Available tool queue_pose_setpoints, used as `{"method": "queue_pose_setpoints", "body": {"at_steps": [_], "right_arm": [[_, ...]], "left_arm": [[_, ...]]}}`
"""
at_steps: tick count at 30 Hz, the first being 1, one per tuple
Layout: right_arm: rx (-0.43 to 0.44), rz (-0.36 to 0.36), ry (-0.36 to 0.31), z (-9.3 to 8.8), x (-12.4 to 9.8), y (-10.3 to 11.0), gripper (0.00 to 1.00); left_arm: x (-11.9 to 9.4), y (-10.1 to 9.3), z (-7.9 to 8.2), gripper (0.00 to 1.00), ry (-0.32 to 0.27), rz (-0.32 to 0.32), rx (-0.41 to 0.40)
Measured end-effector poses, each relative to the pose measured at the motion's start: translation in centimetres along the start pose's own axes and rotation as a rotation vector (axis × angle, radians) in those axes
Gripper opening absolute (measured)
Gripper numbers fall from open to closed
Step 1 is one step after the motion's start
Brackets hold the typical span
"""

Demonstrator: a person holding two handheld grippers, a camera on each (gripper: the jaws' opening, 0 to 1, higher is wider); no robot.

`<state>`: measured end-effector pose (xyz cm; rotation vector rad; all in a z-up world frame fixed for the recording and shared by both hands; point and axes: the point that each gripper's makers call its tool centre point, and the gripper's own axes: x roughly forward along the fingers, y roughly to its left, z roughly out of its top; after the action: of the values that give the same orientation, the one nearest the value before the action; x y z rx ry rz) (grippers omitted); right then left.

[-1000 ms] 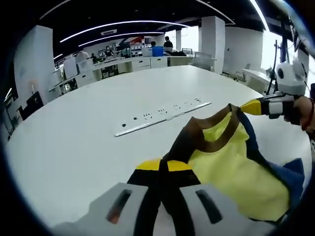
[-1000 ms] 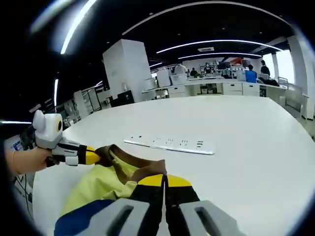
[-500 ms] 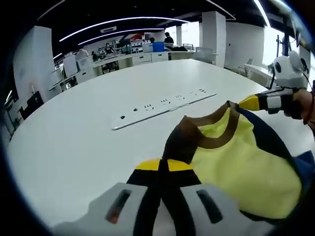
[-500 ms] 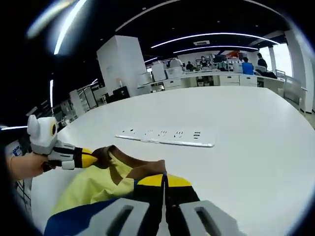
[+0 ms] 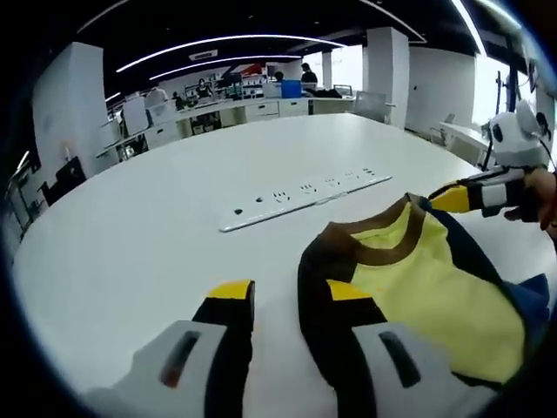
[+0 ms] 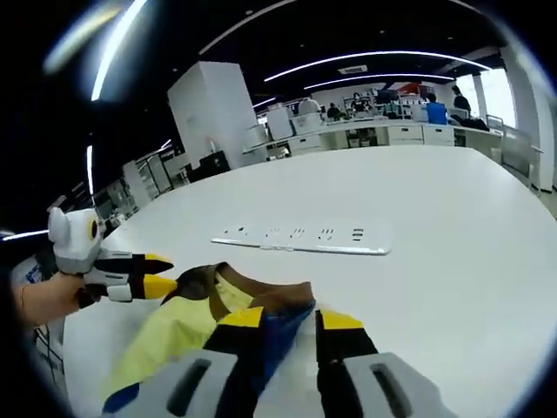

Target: Fold the garment on the visible template until the final outline fits inside the template.

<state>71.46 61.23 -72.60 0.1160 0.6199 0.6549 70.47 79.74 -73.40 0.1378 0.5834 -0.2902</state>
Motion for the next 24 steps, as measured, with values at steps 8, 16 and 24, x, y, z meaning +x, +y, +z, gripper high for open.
{"method": "queue_pose_setpoints", "body": {"at_steps": [8, 16, 24], "right_arm": [[-0.021, 0.113, 0.052, -0.8, -2.0, 3.2, 0.58], [-0.058, 0.204, 0.091, -1.7, -5.0, 7.3, 0.73], [-0.124, 0.277, 0.145, -3.4, -7.1, 10.7, 0.76]], "left_arm": [[-2.1, -1.4, 0.6, 0.58, -0.056, -0.049, 0.021], [-4.1, -2.3, 0.1, 0.73, -0.064, -0.099, 0.025], [-6.6, -3.5, 0.0, 0.78, -0.066, -0.134, 0.041]]}}
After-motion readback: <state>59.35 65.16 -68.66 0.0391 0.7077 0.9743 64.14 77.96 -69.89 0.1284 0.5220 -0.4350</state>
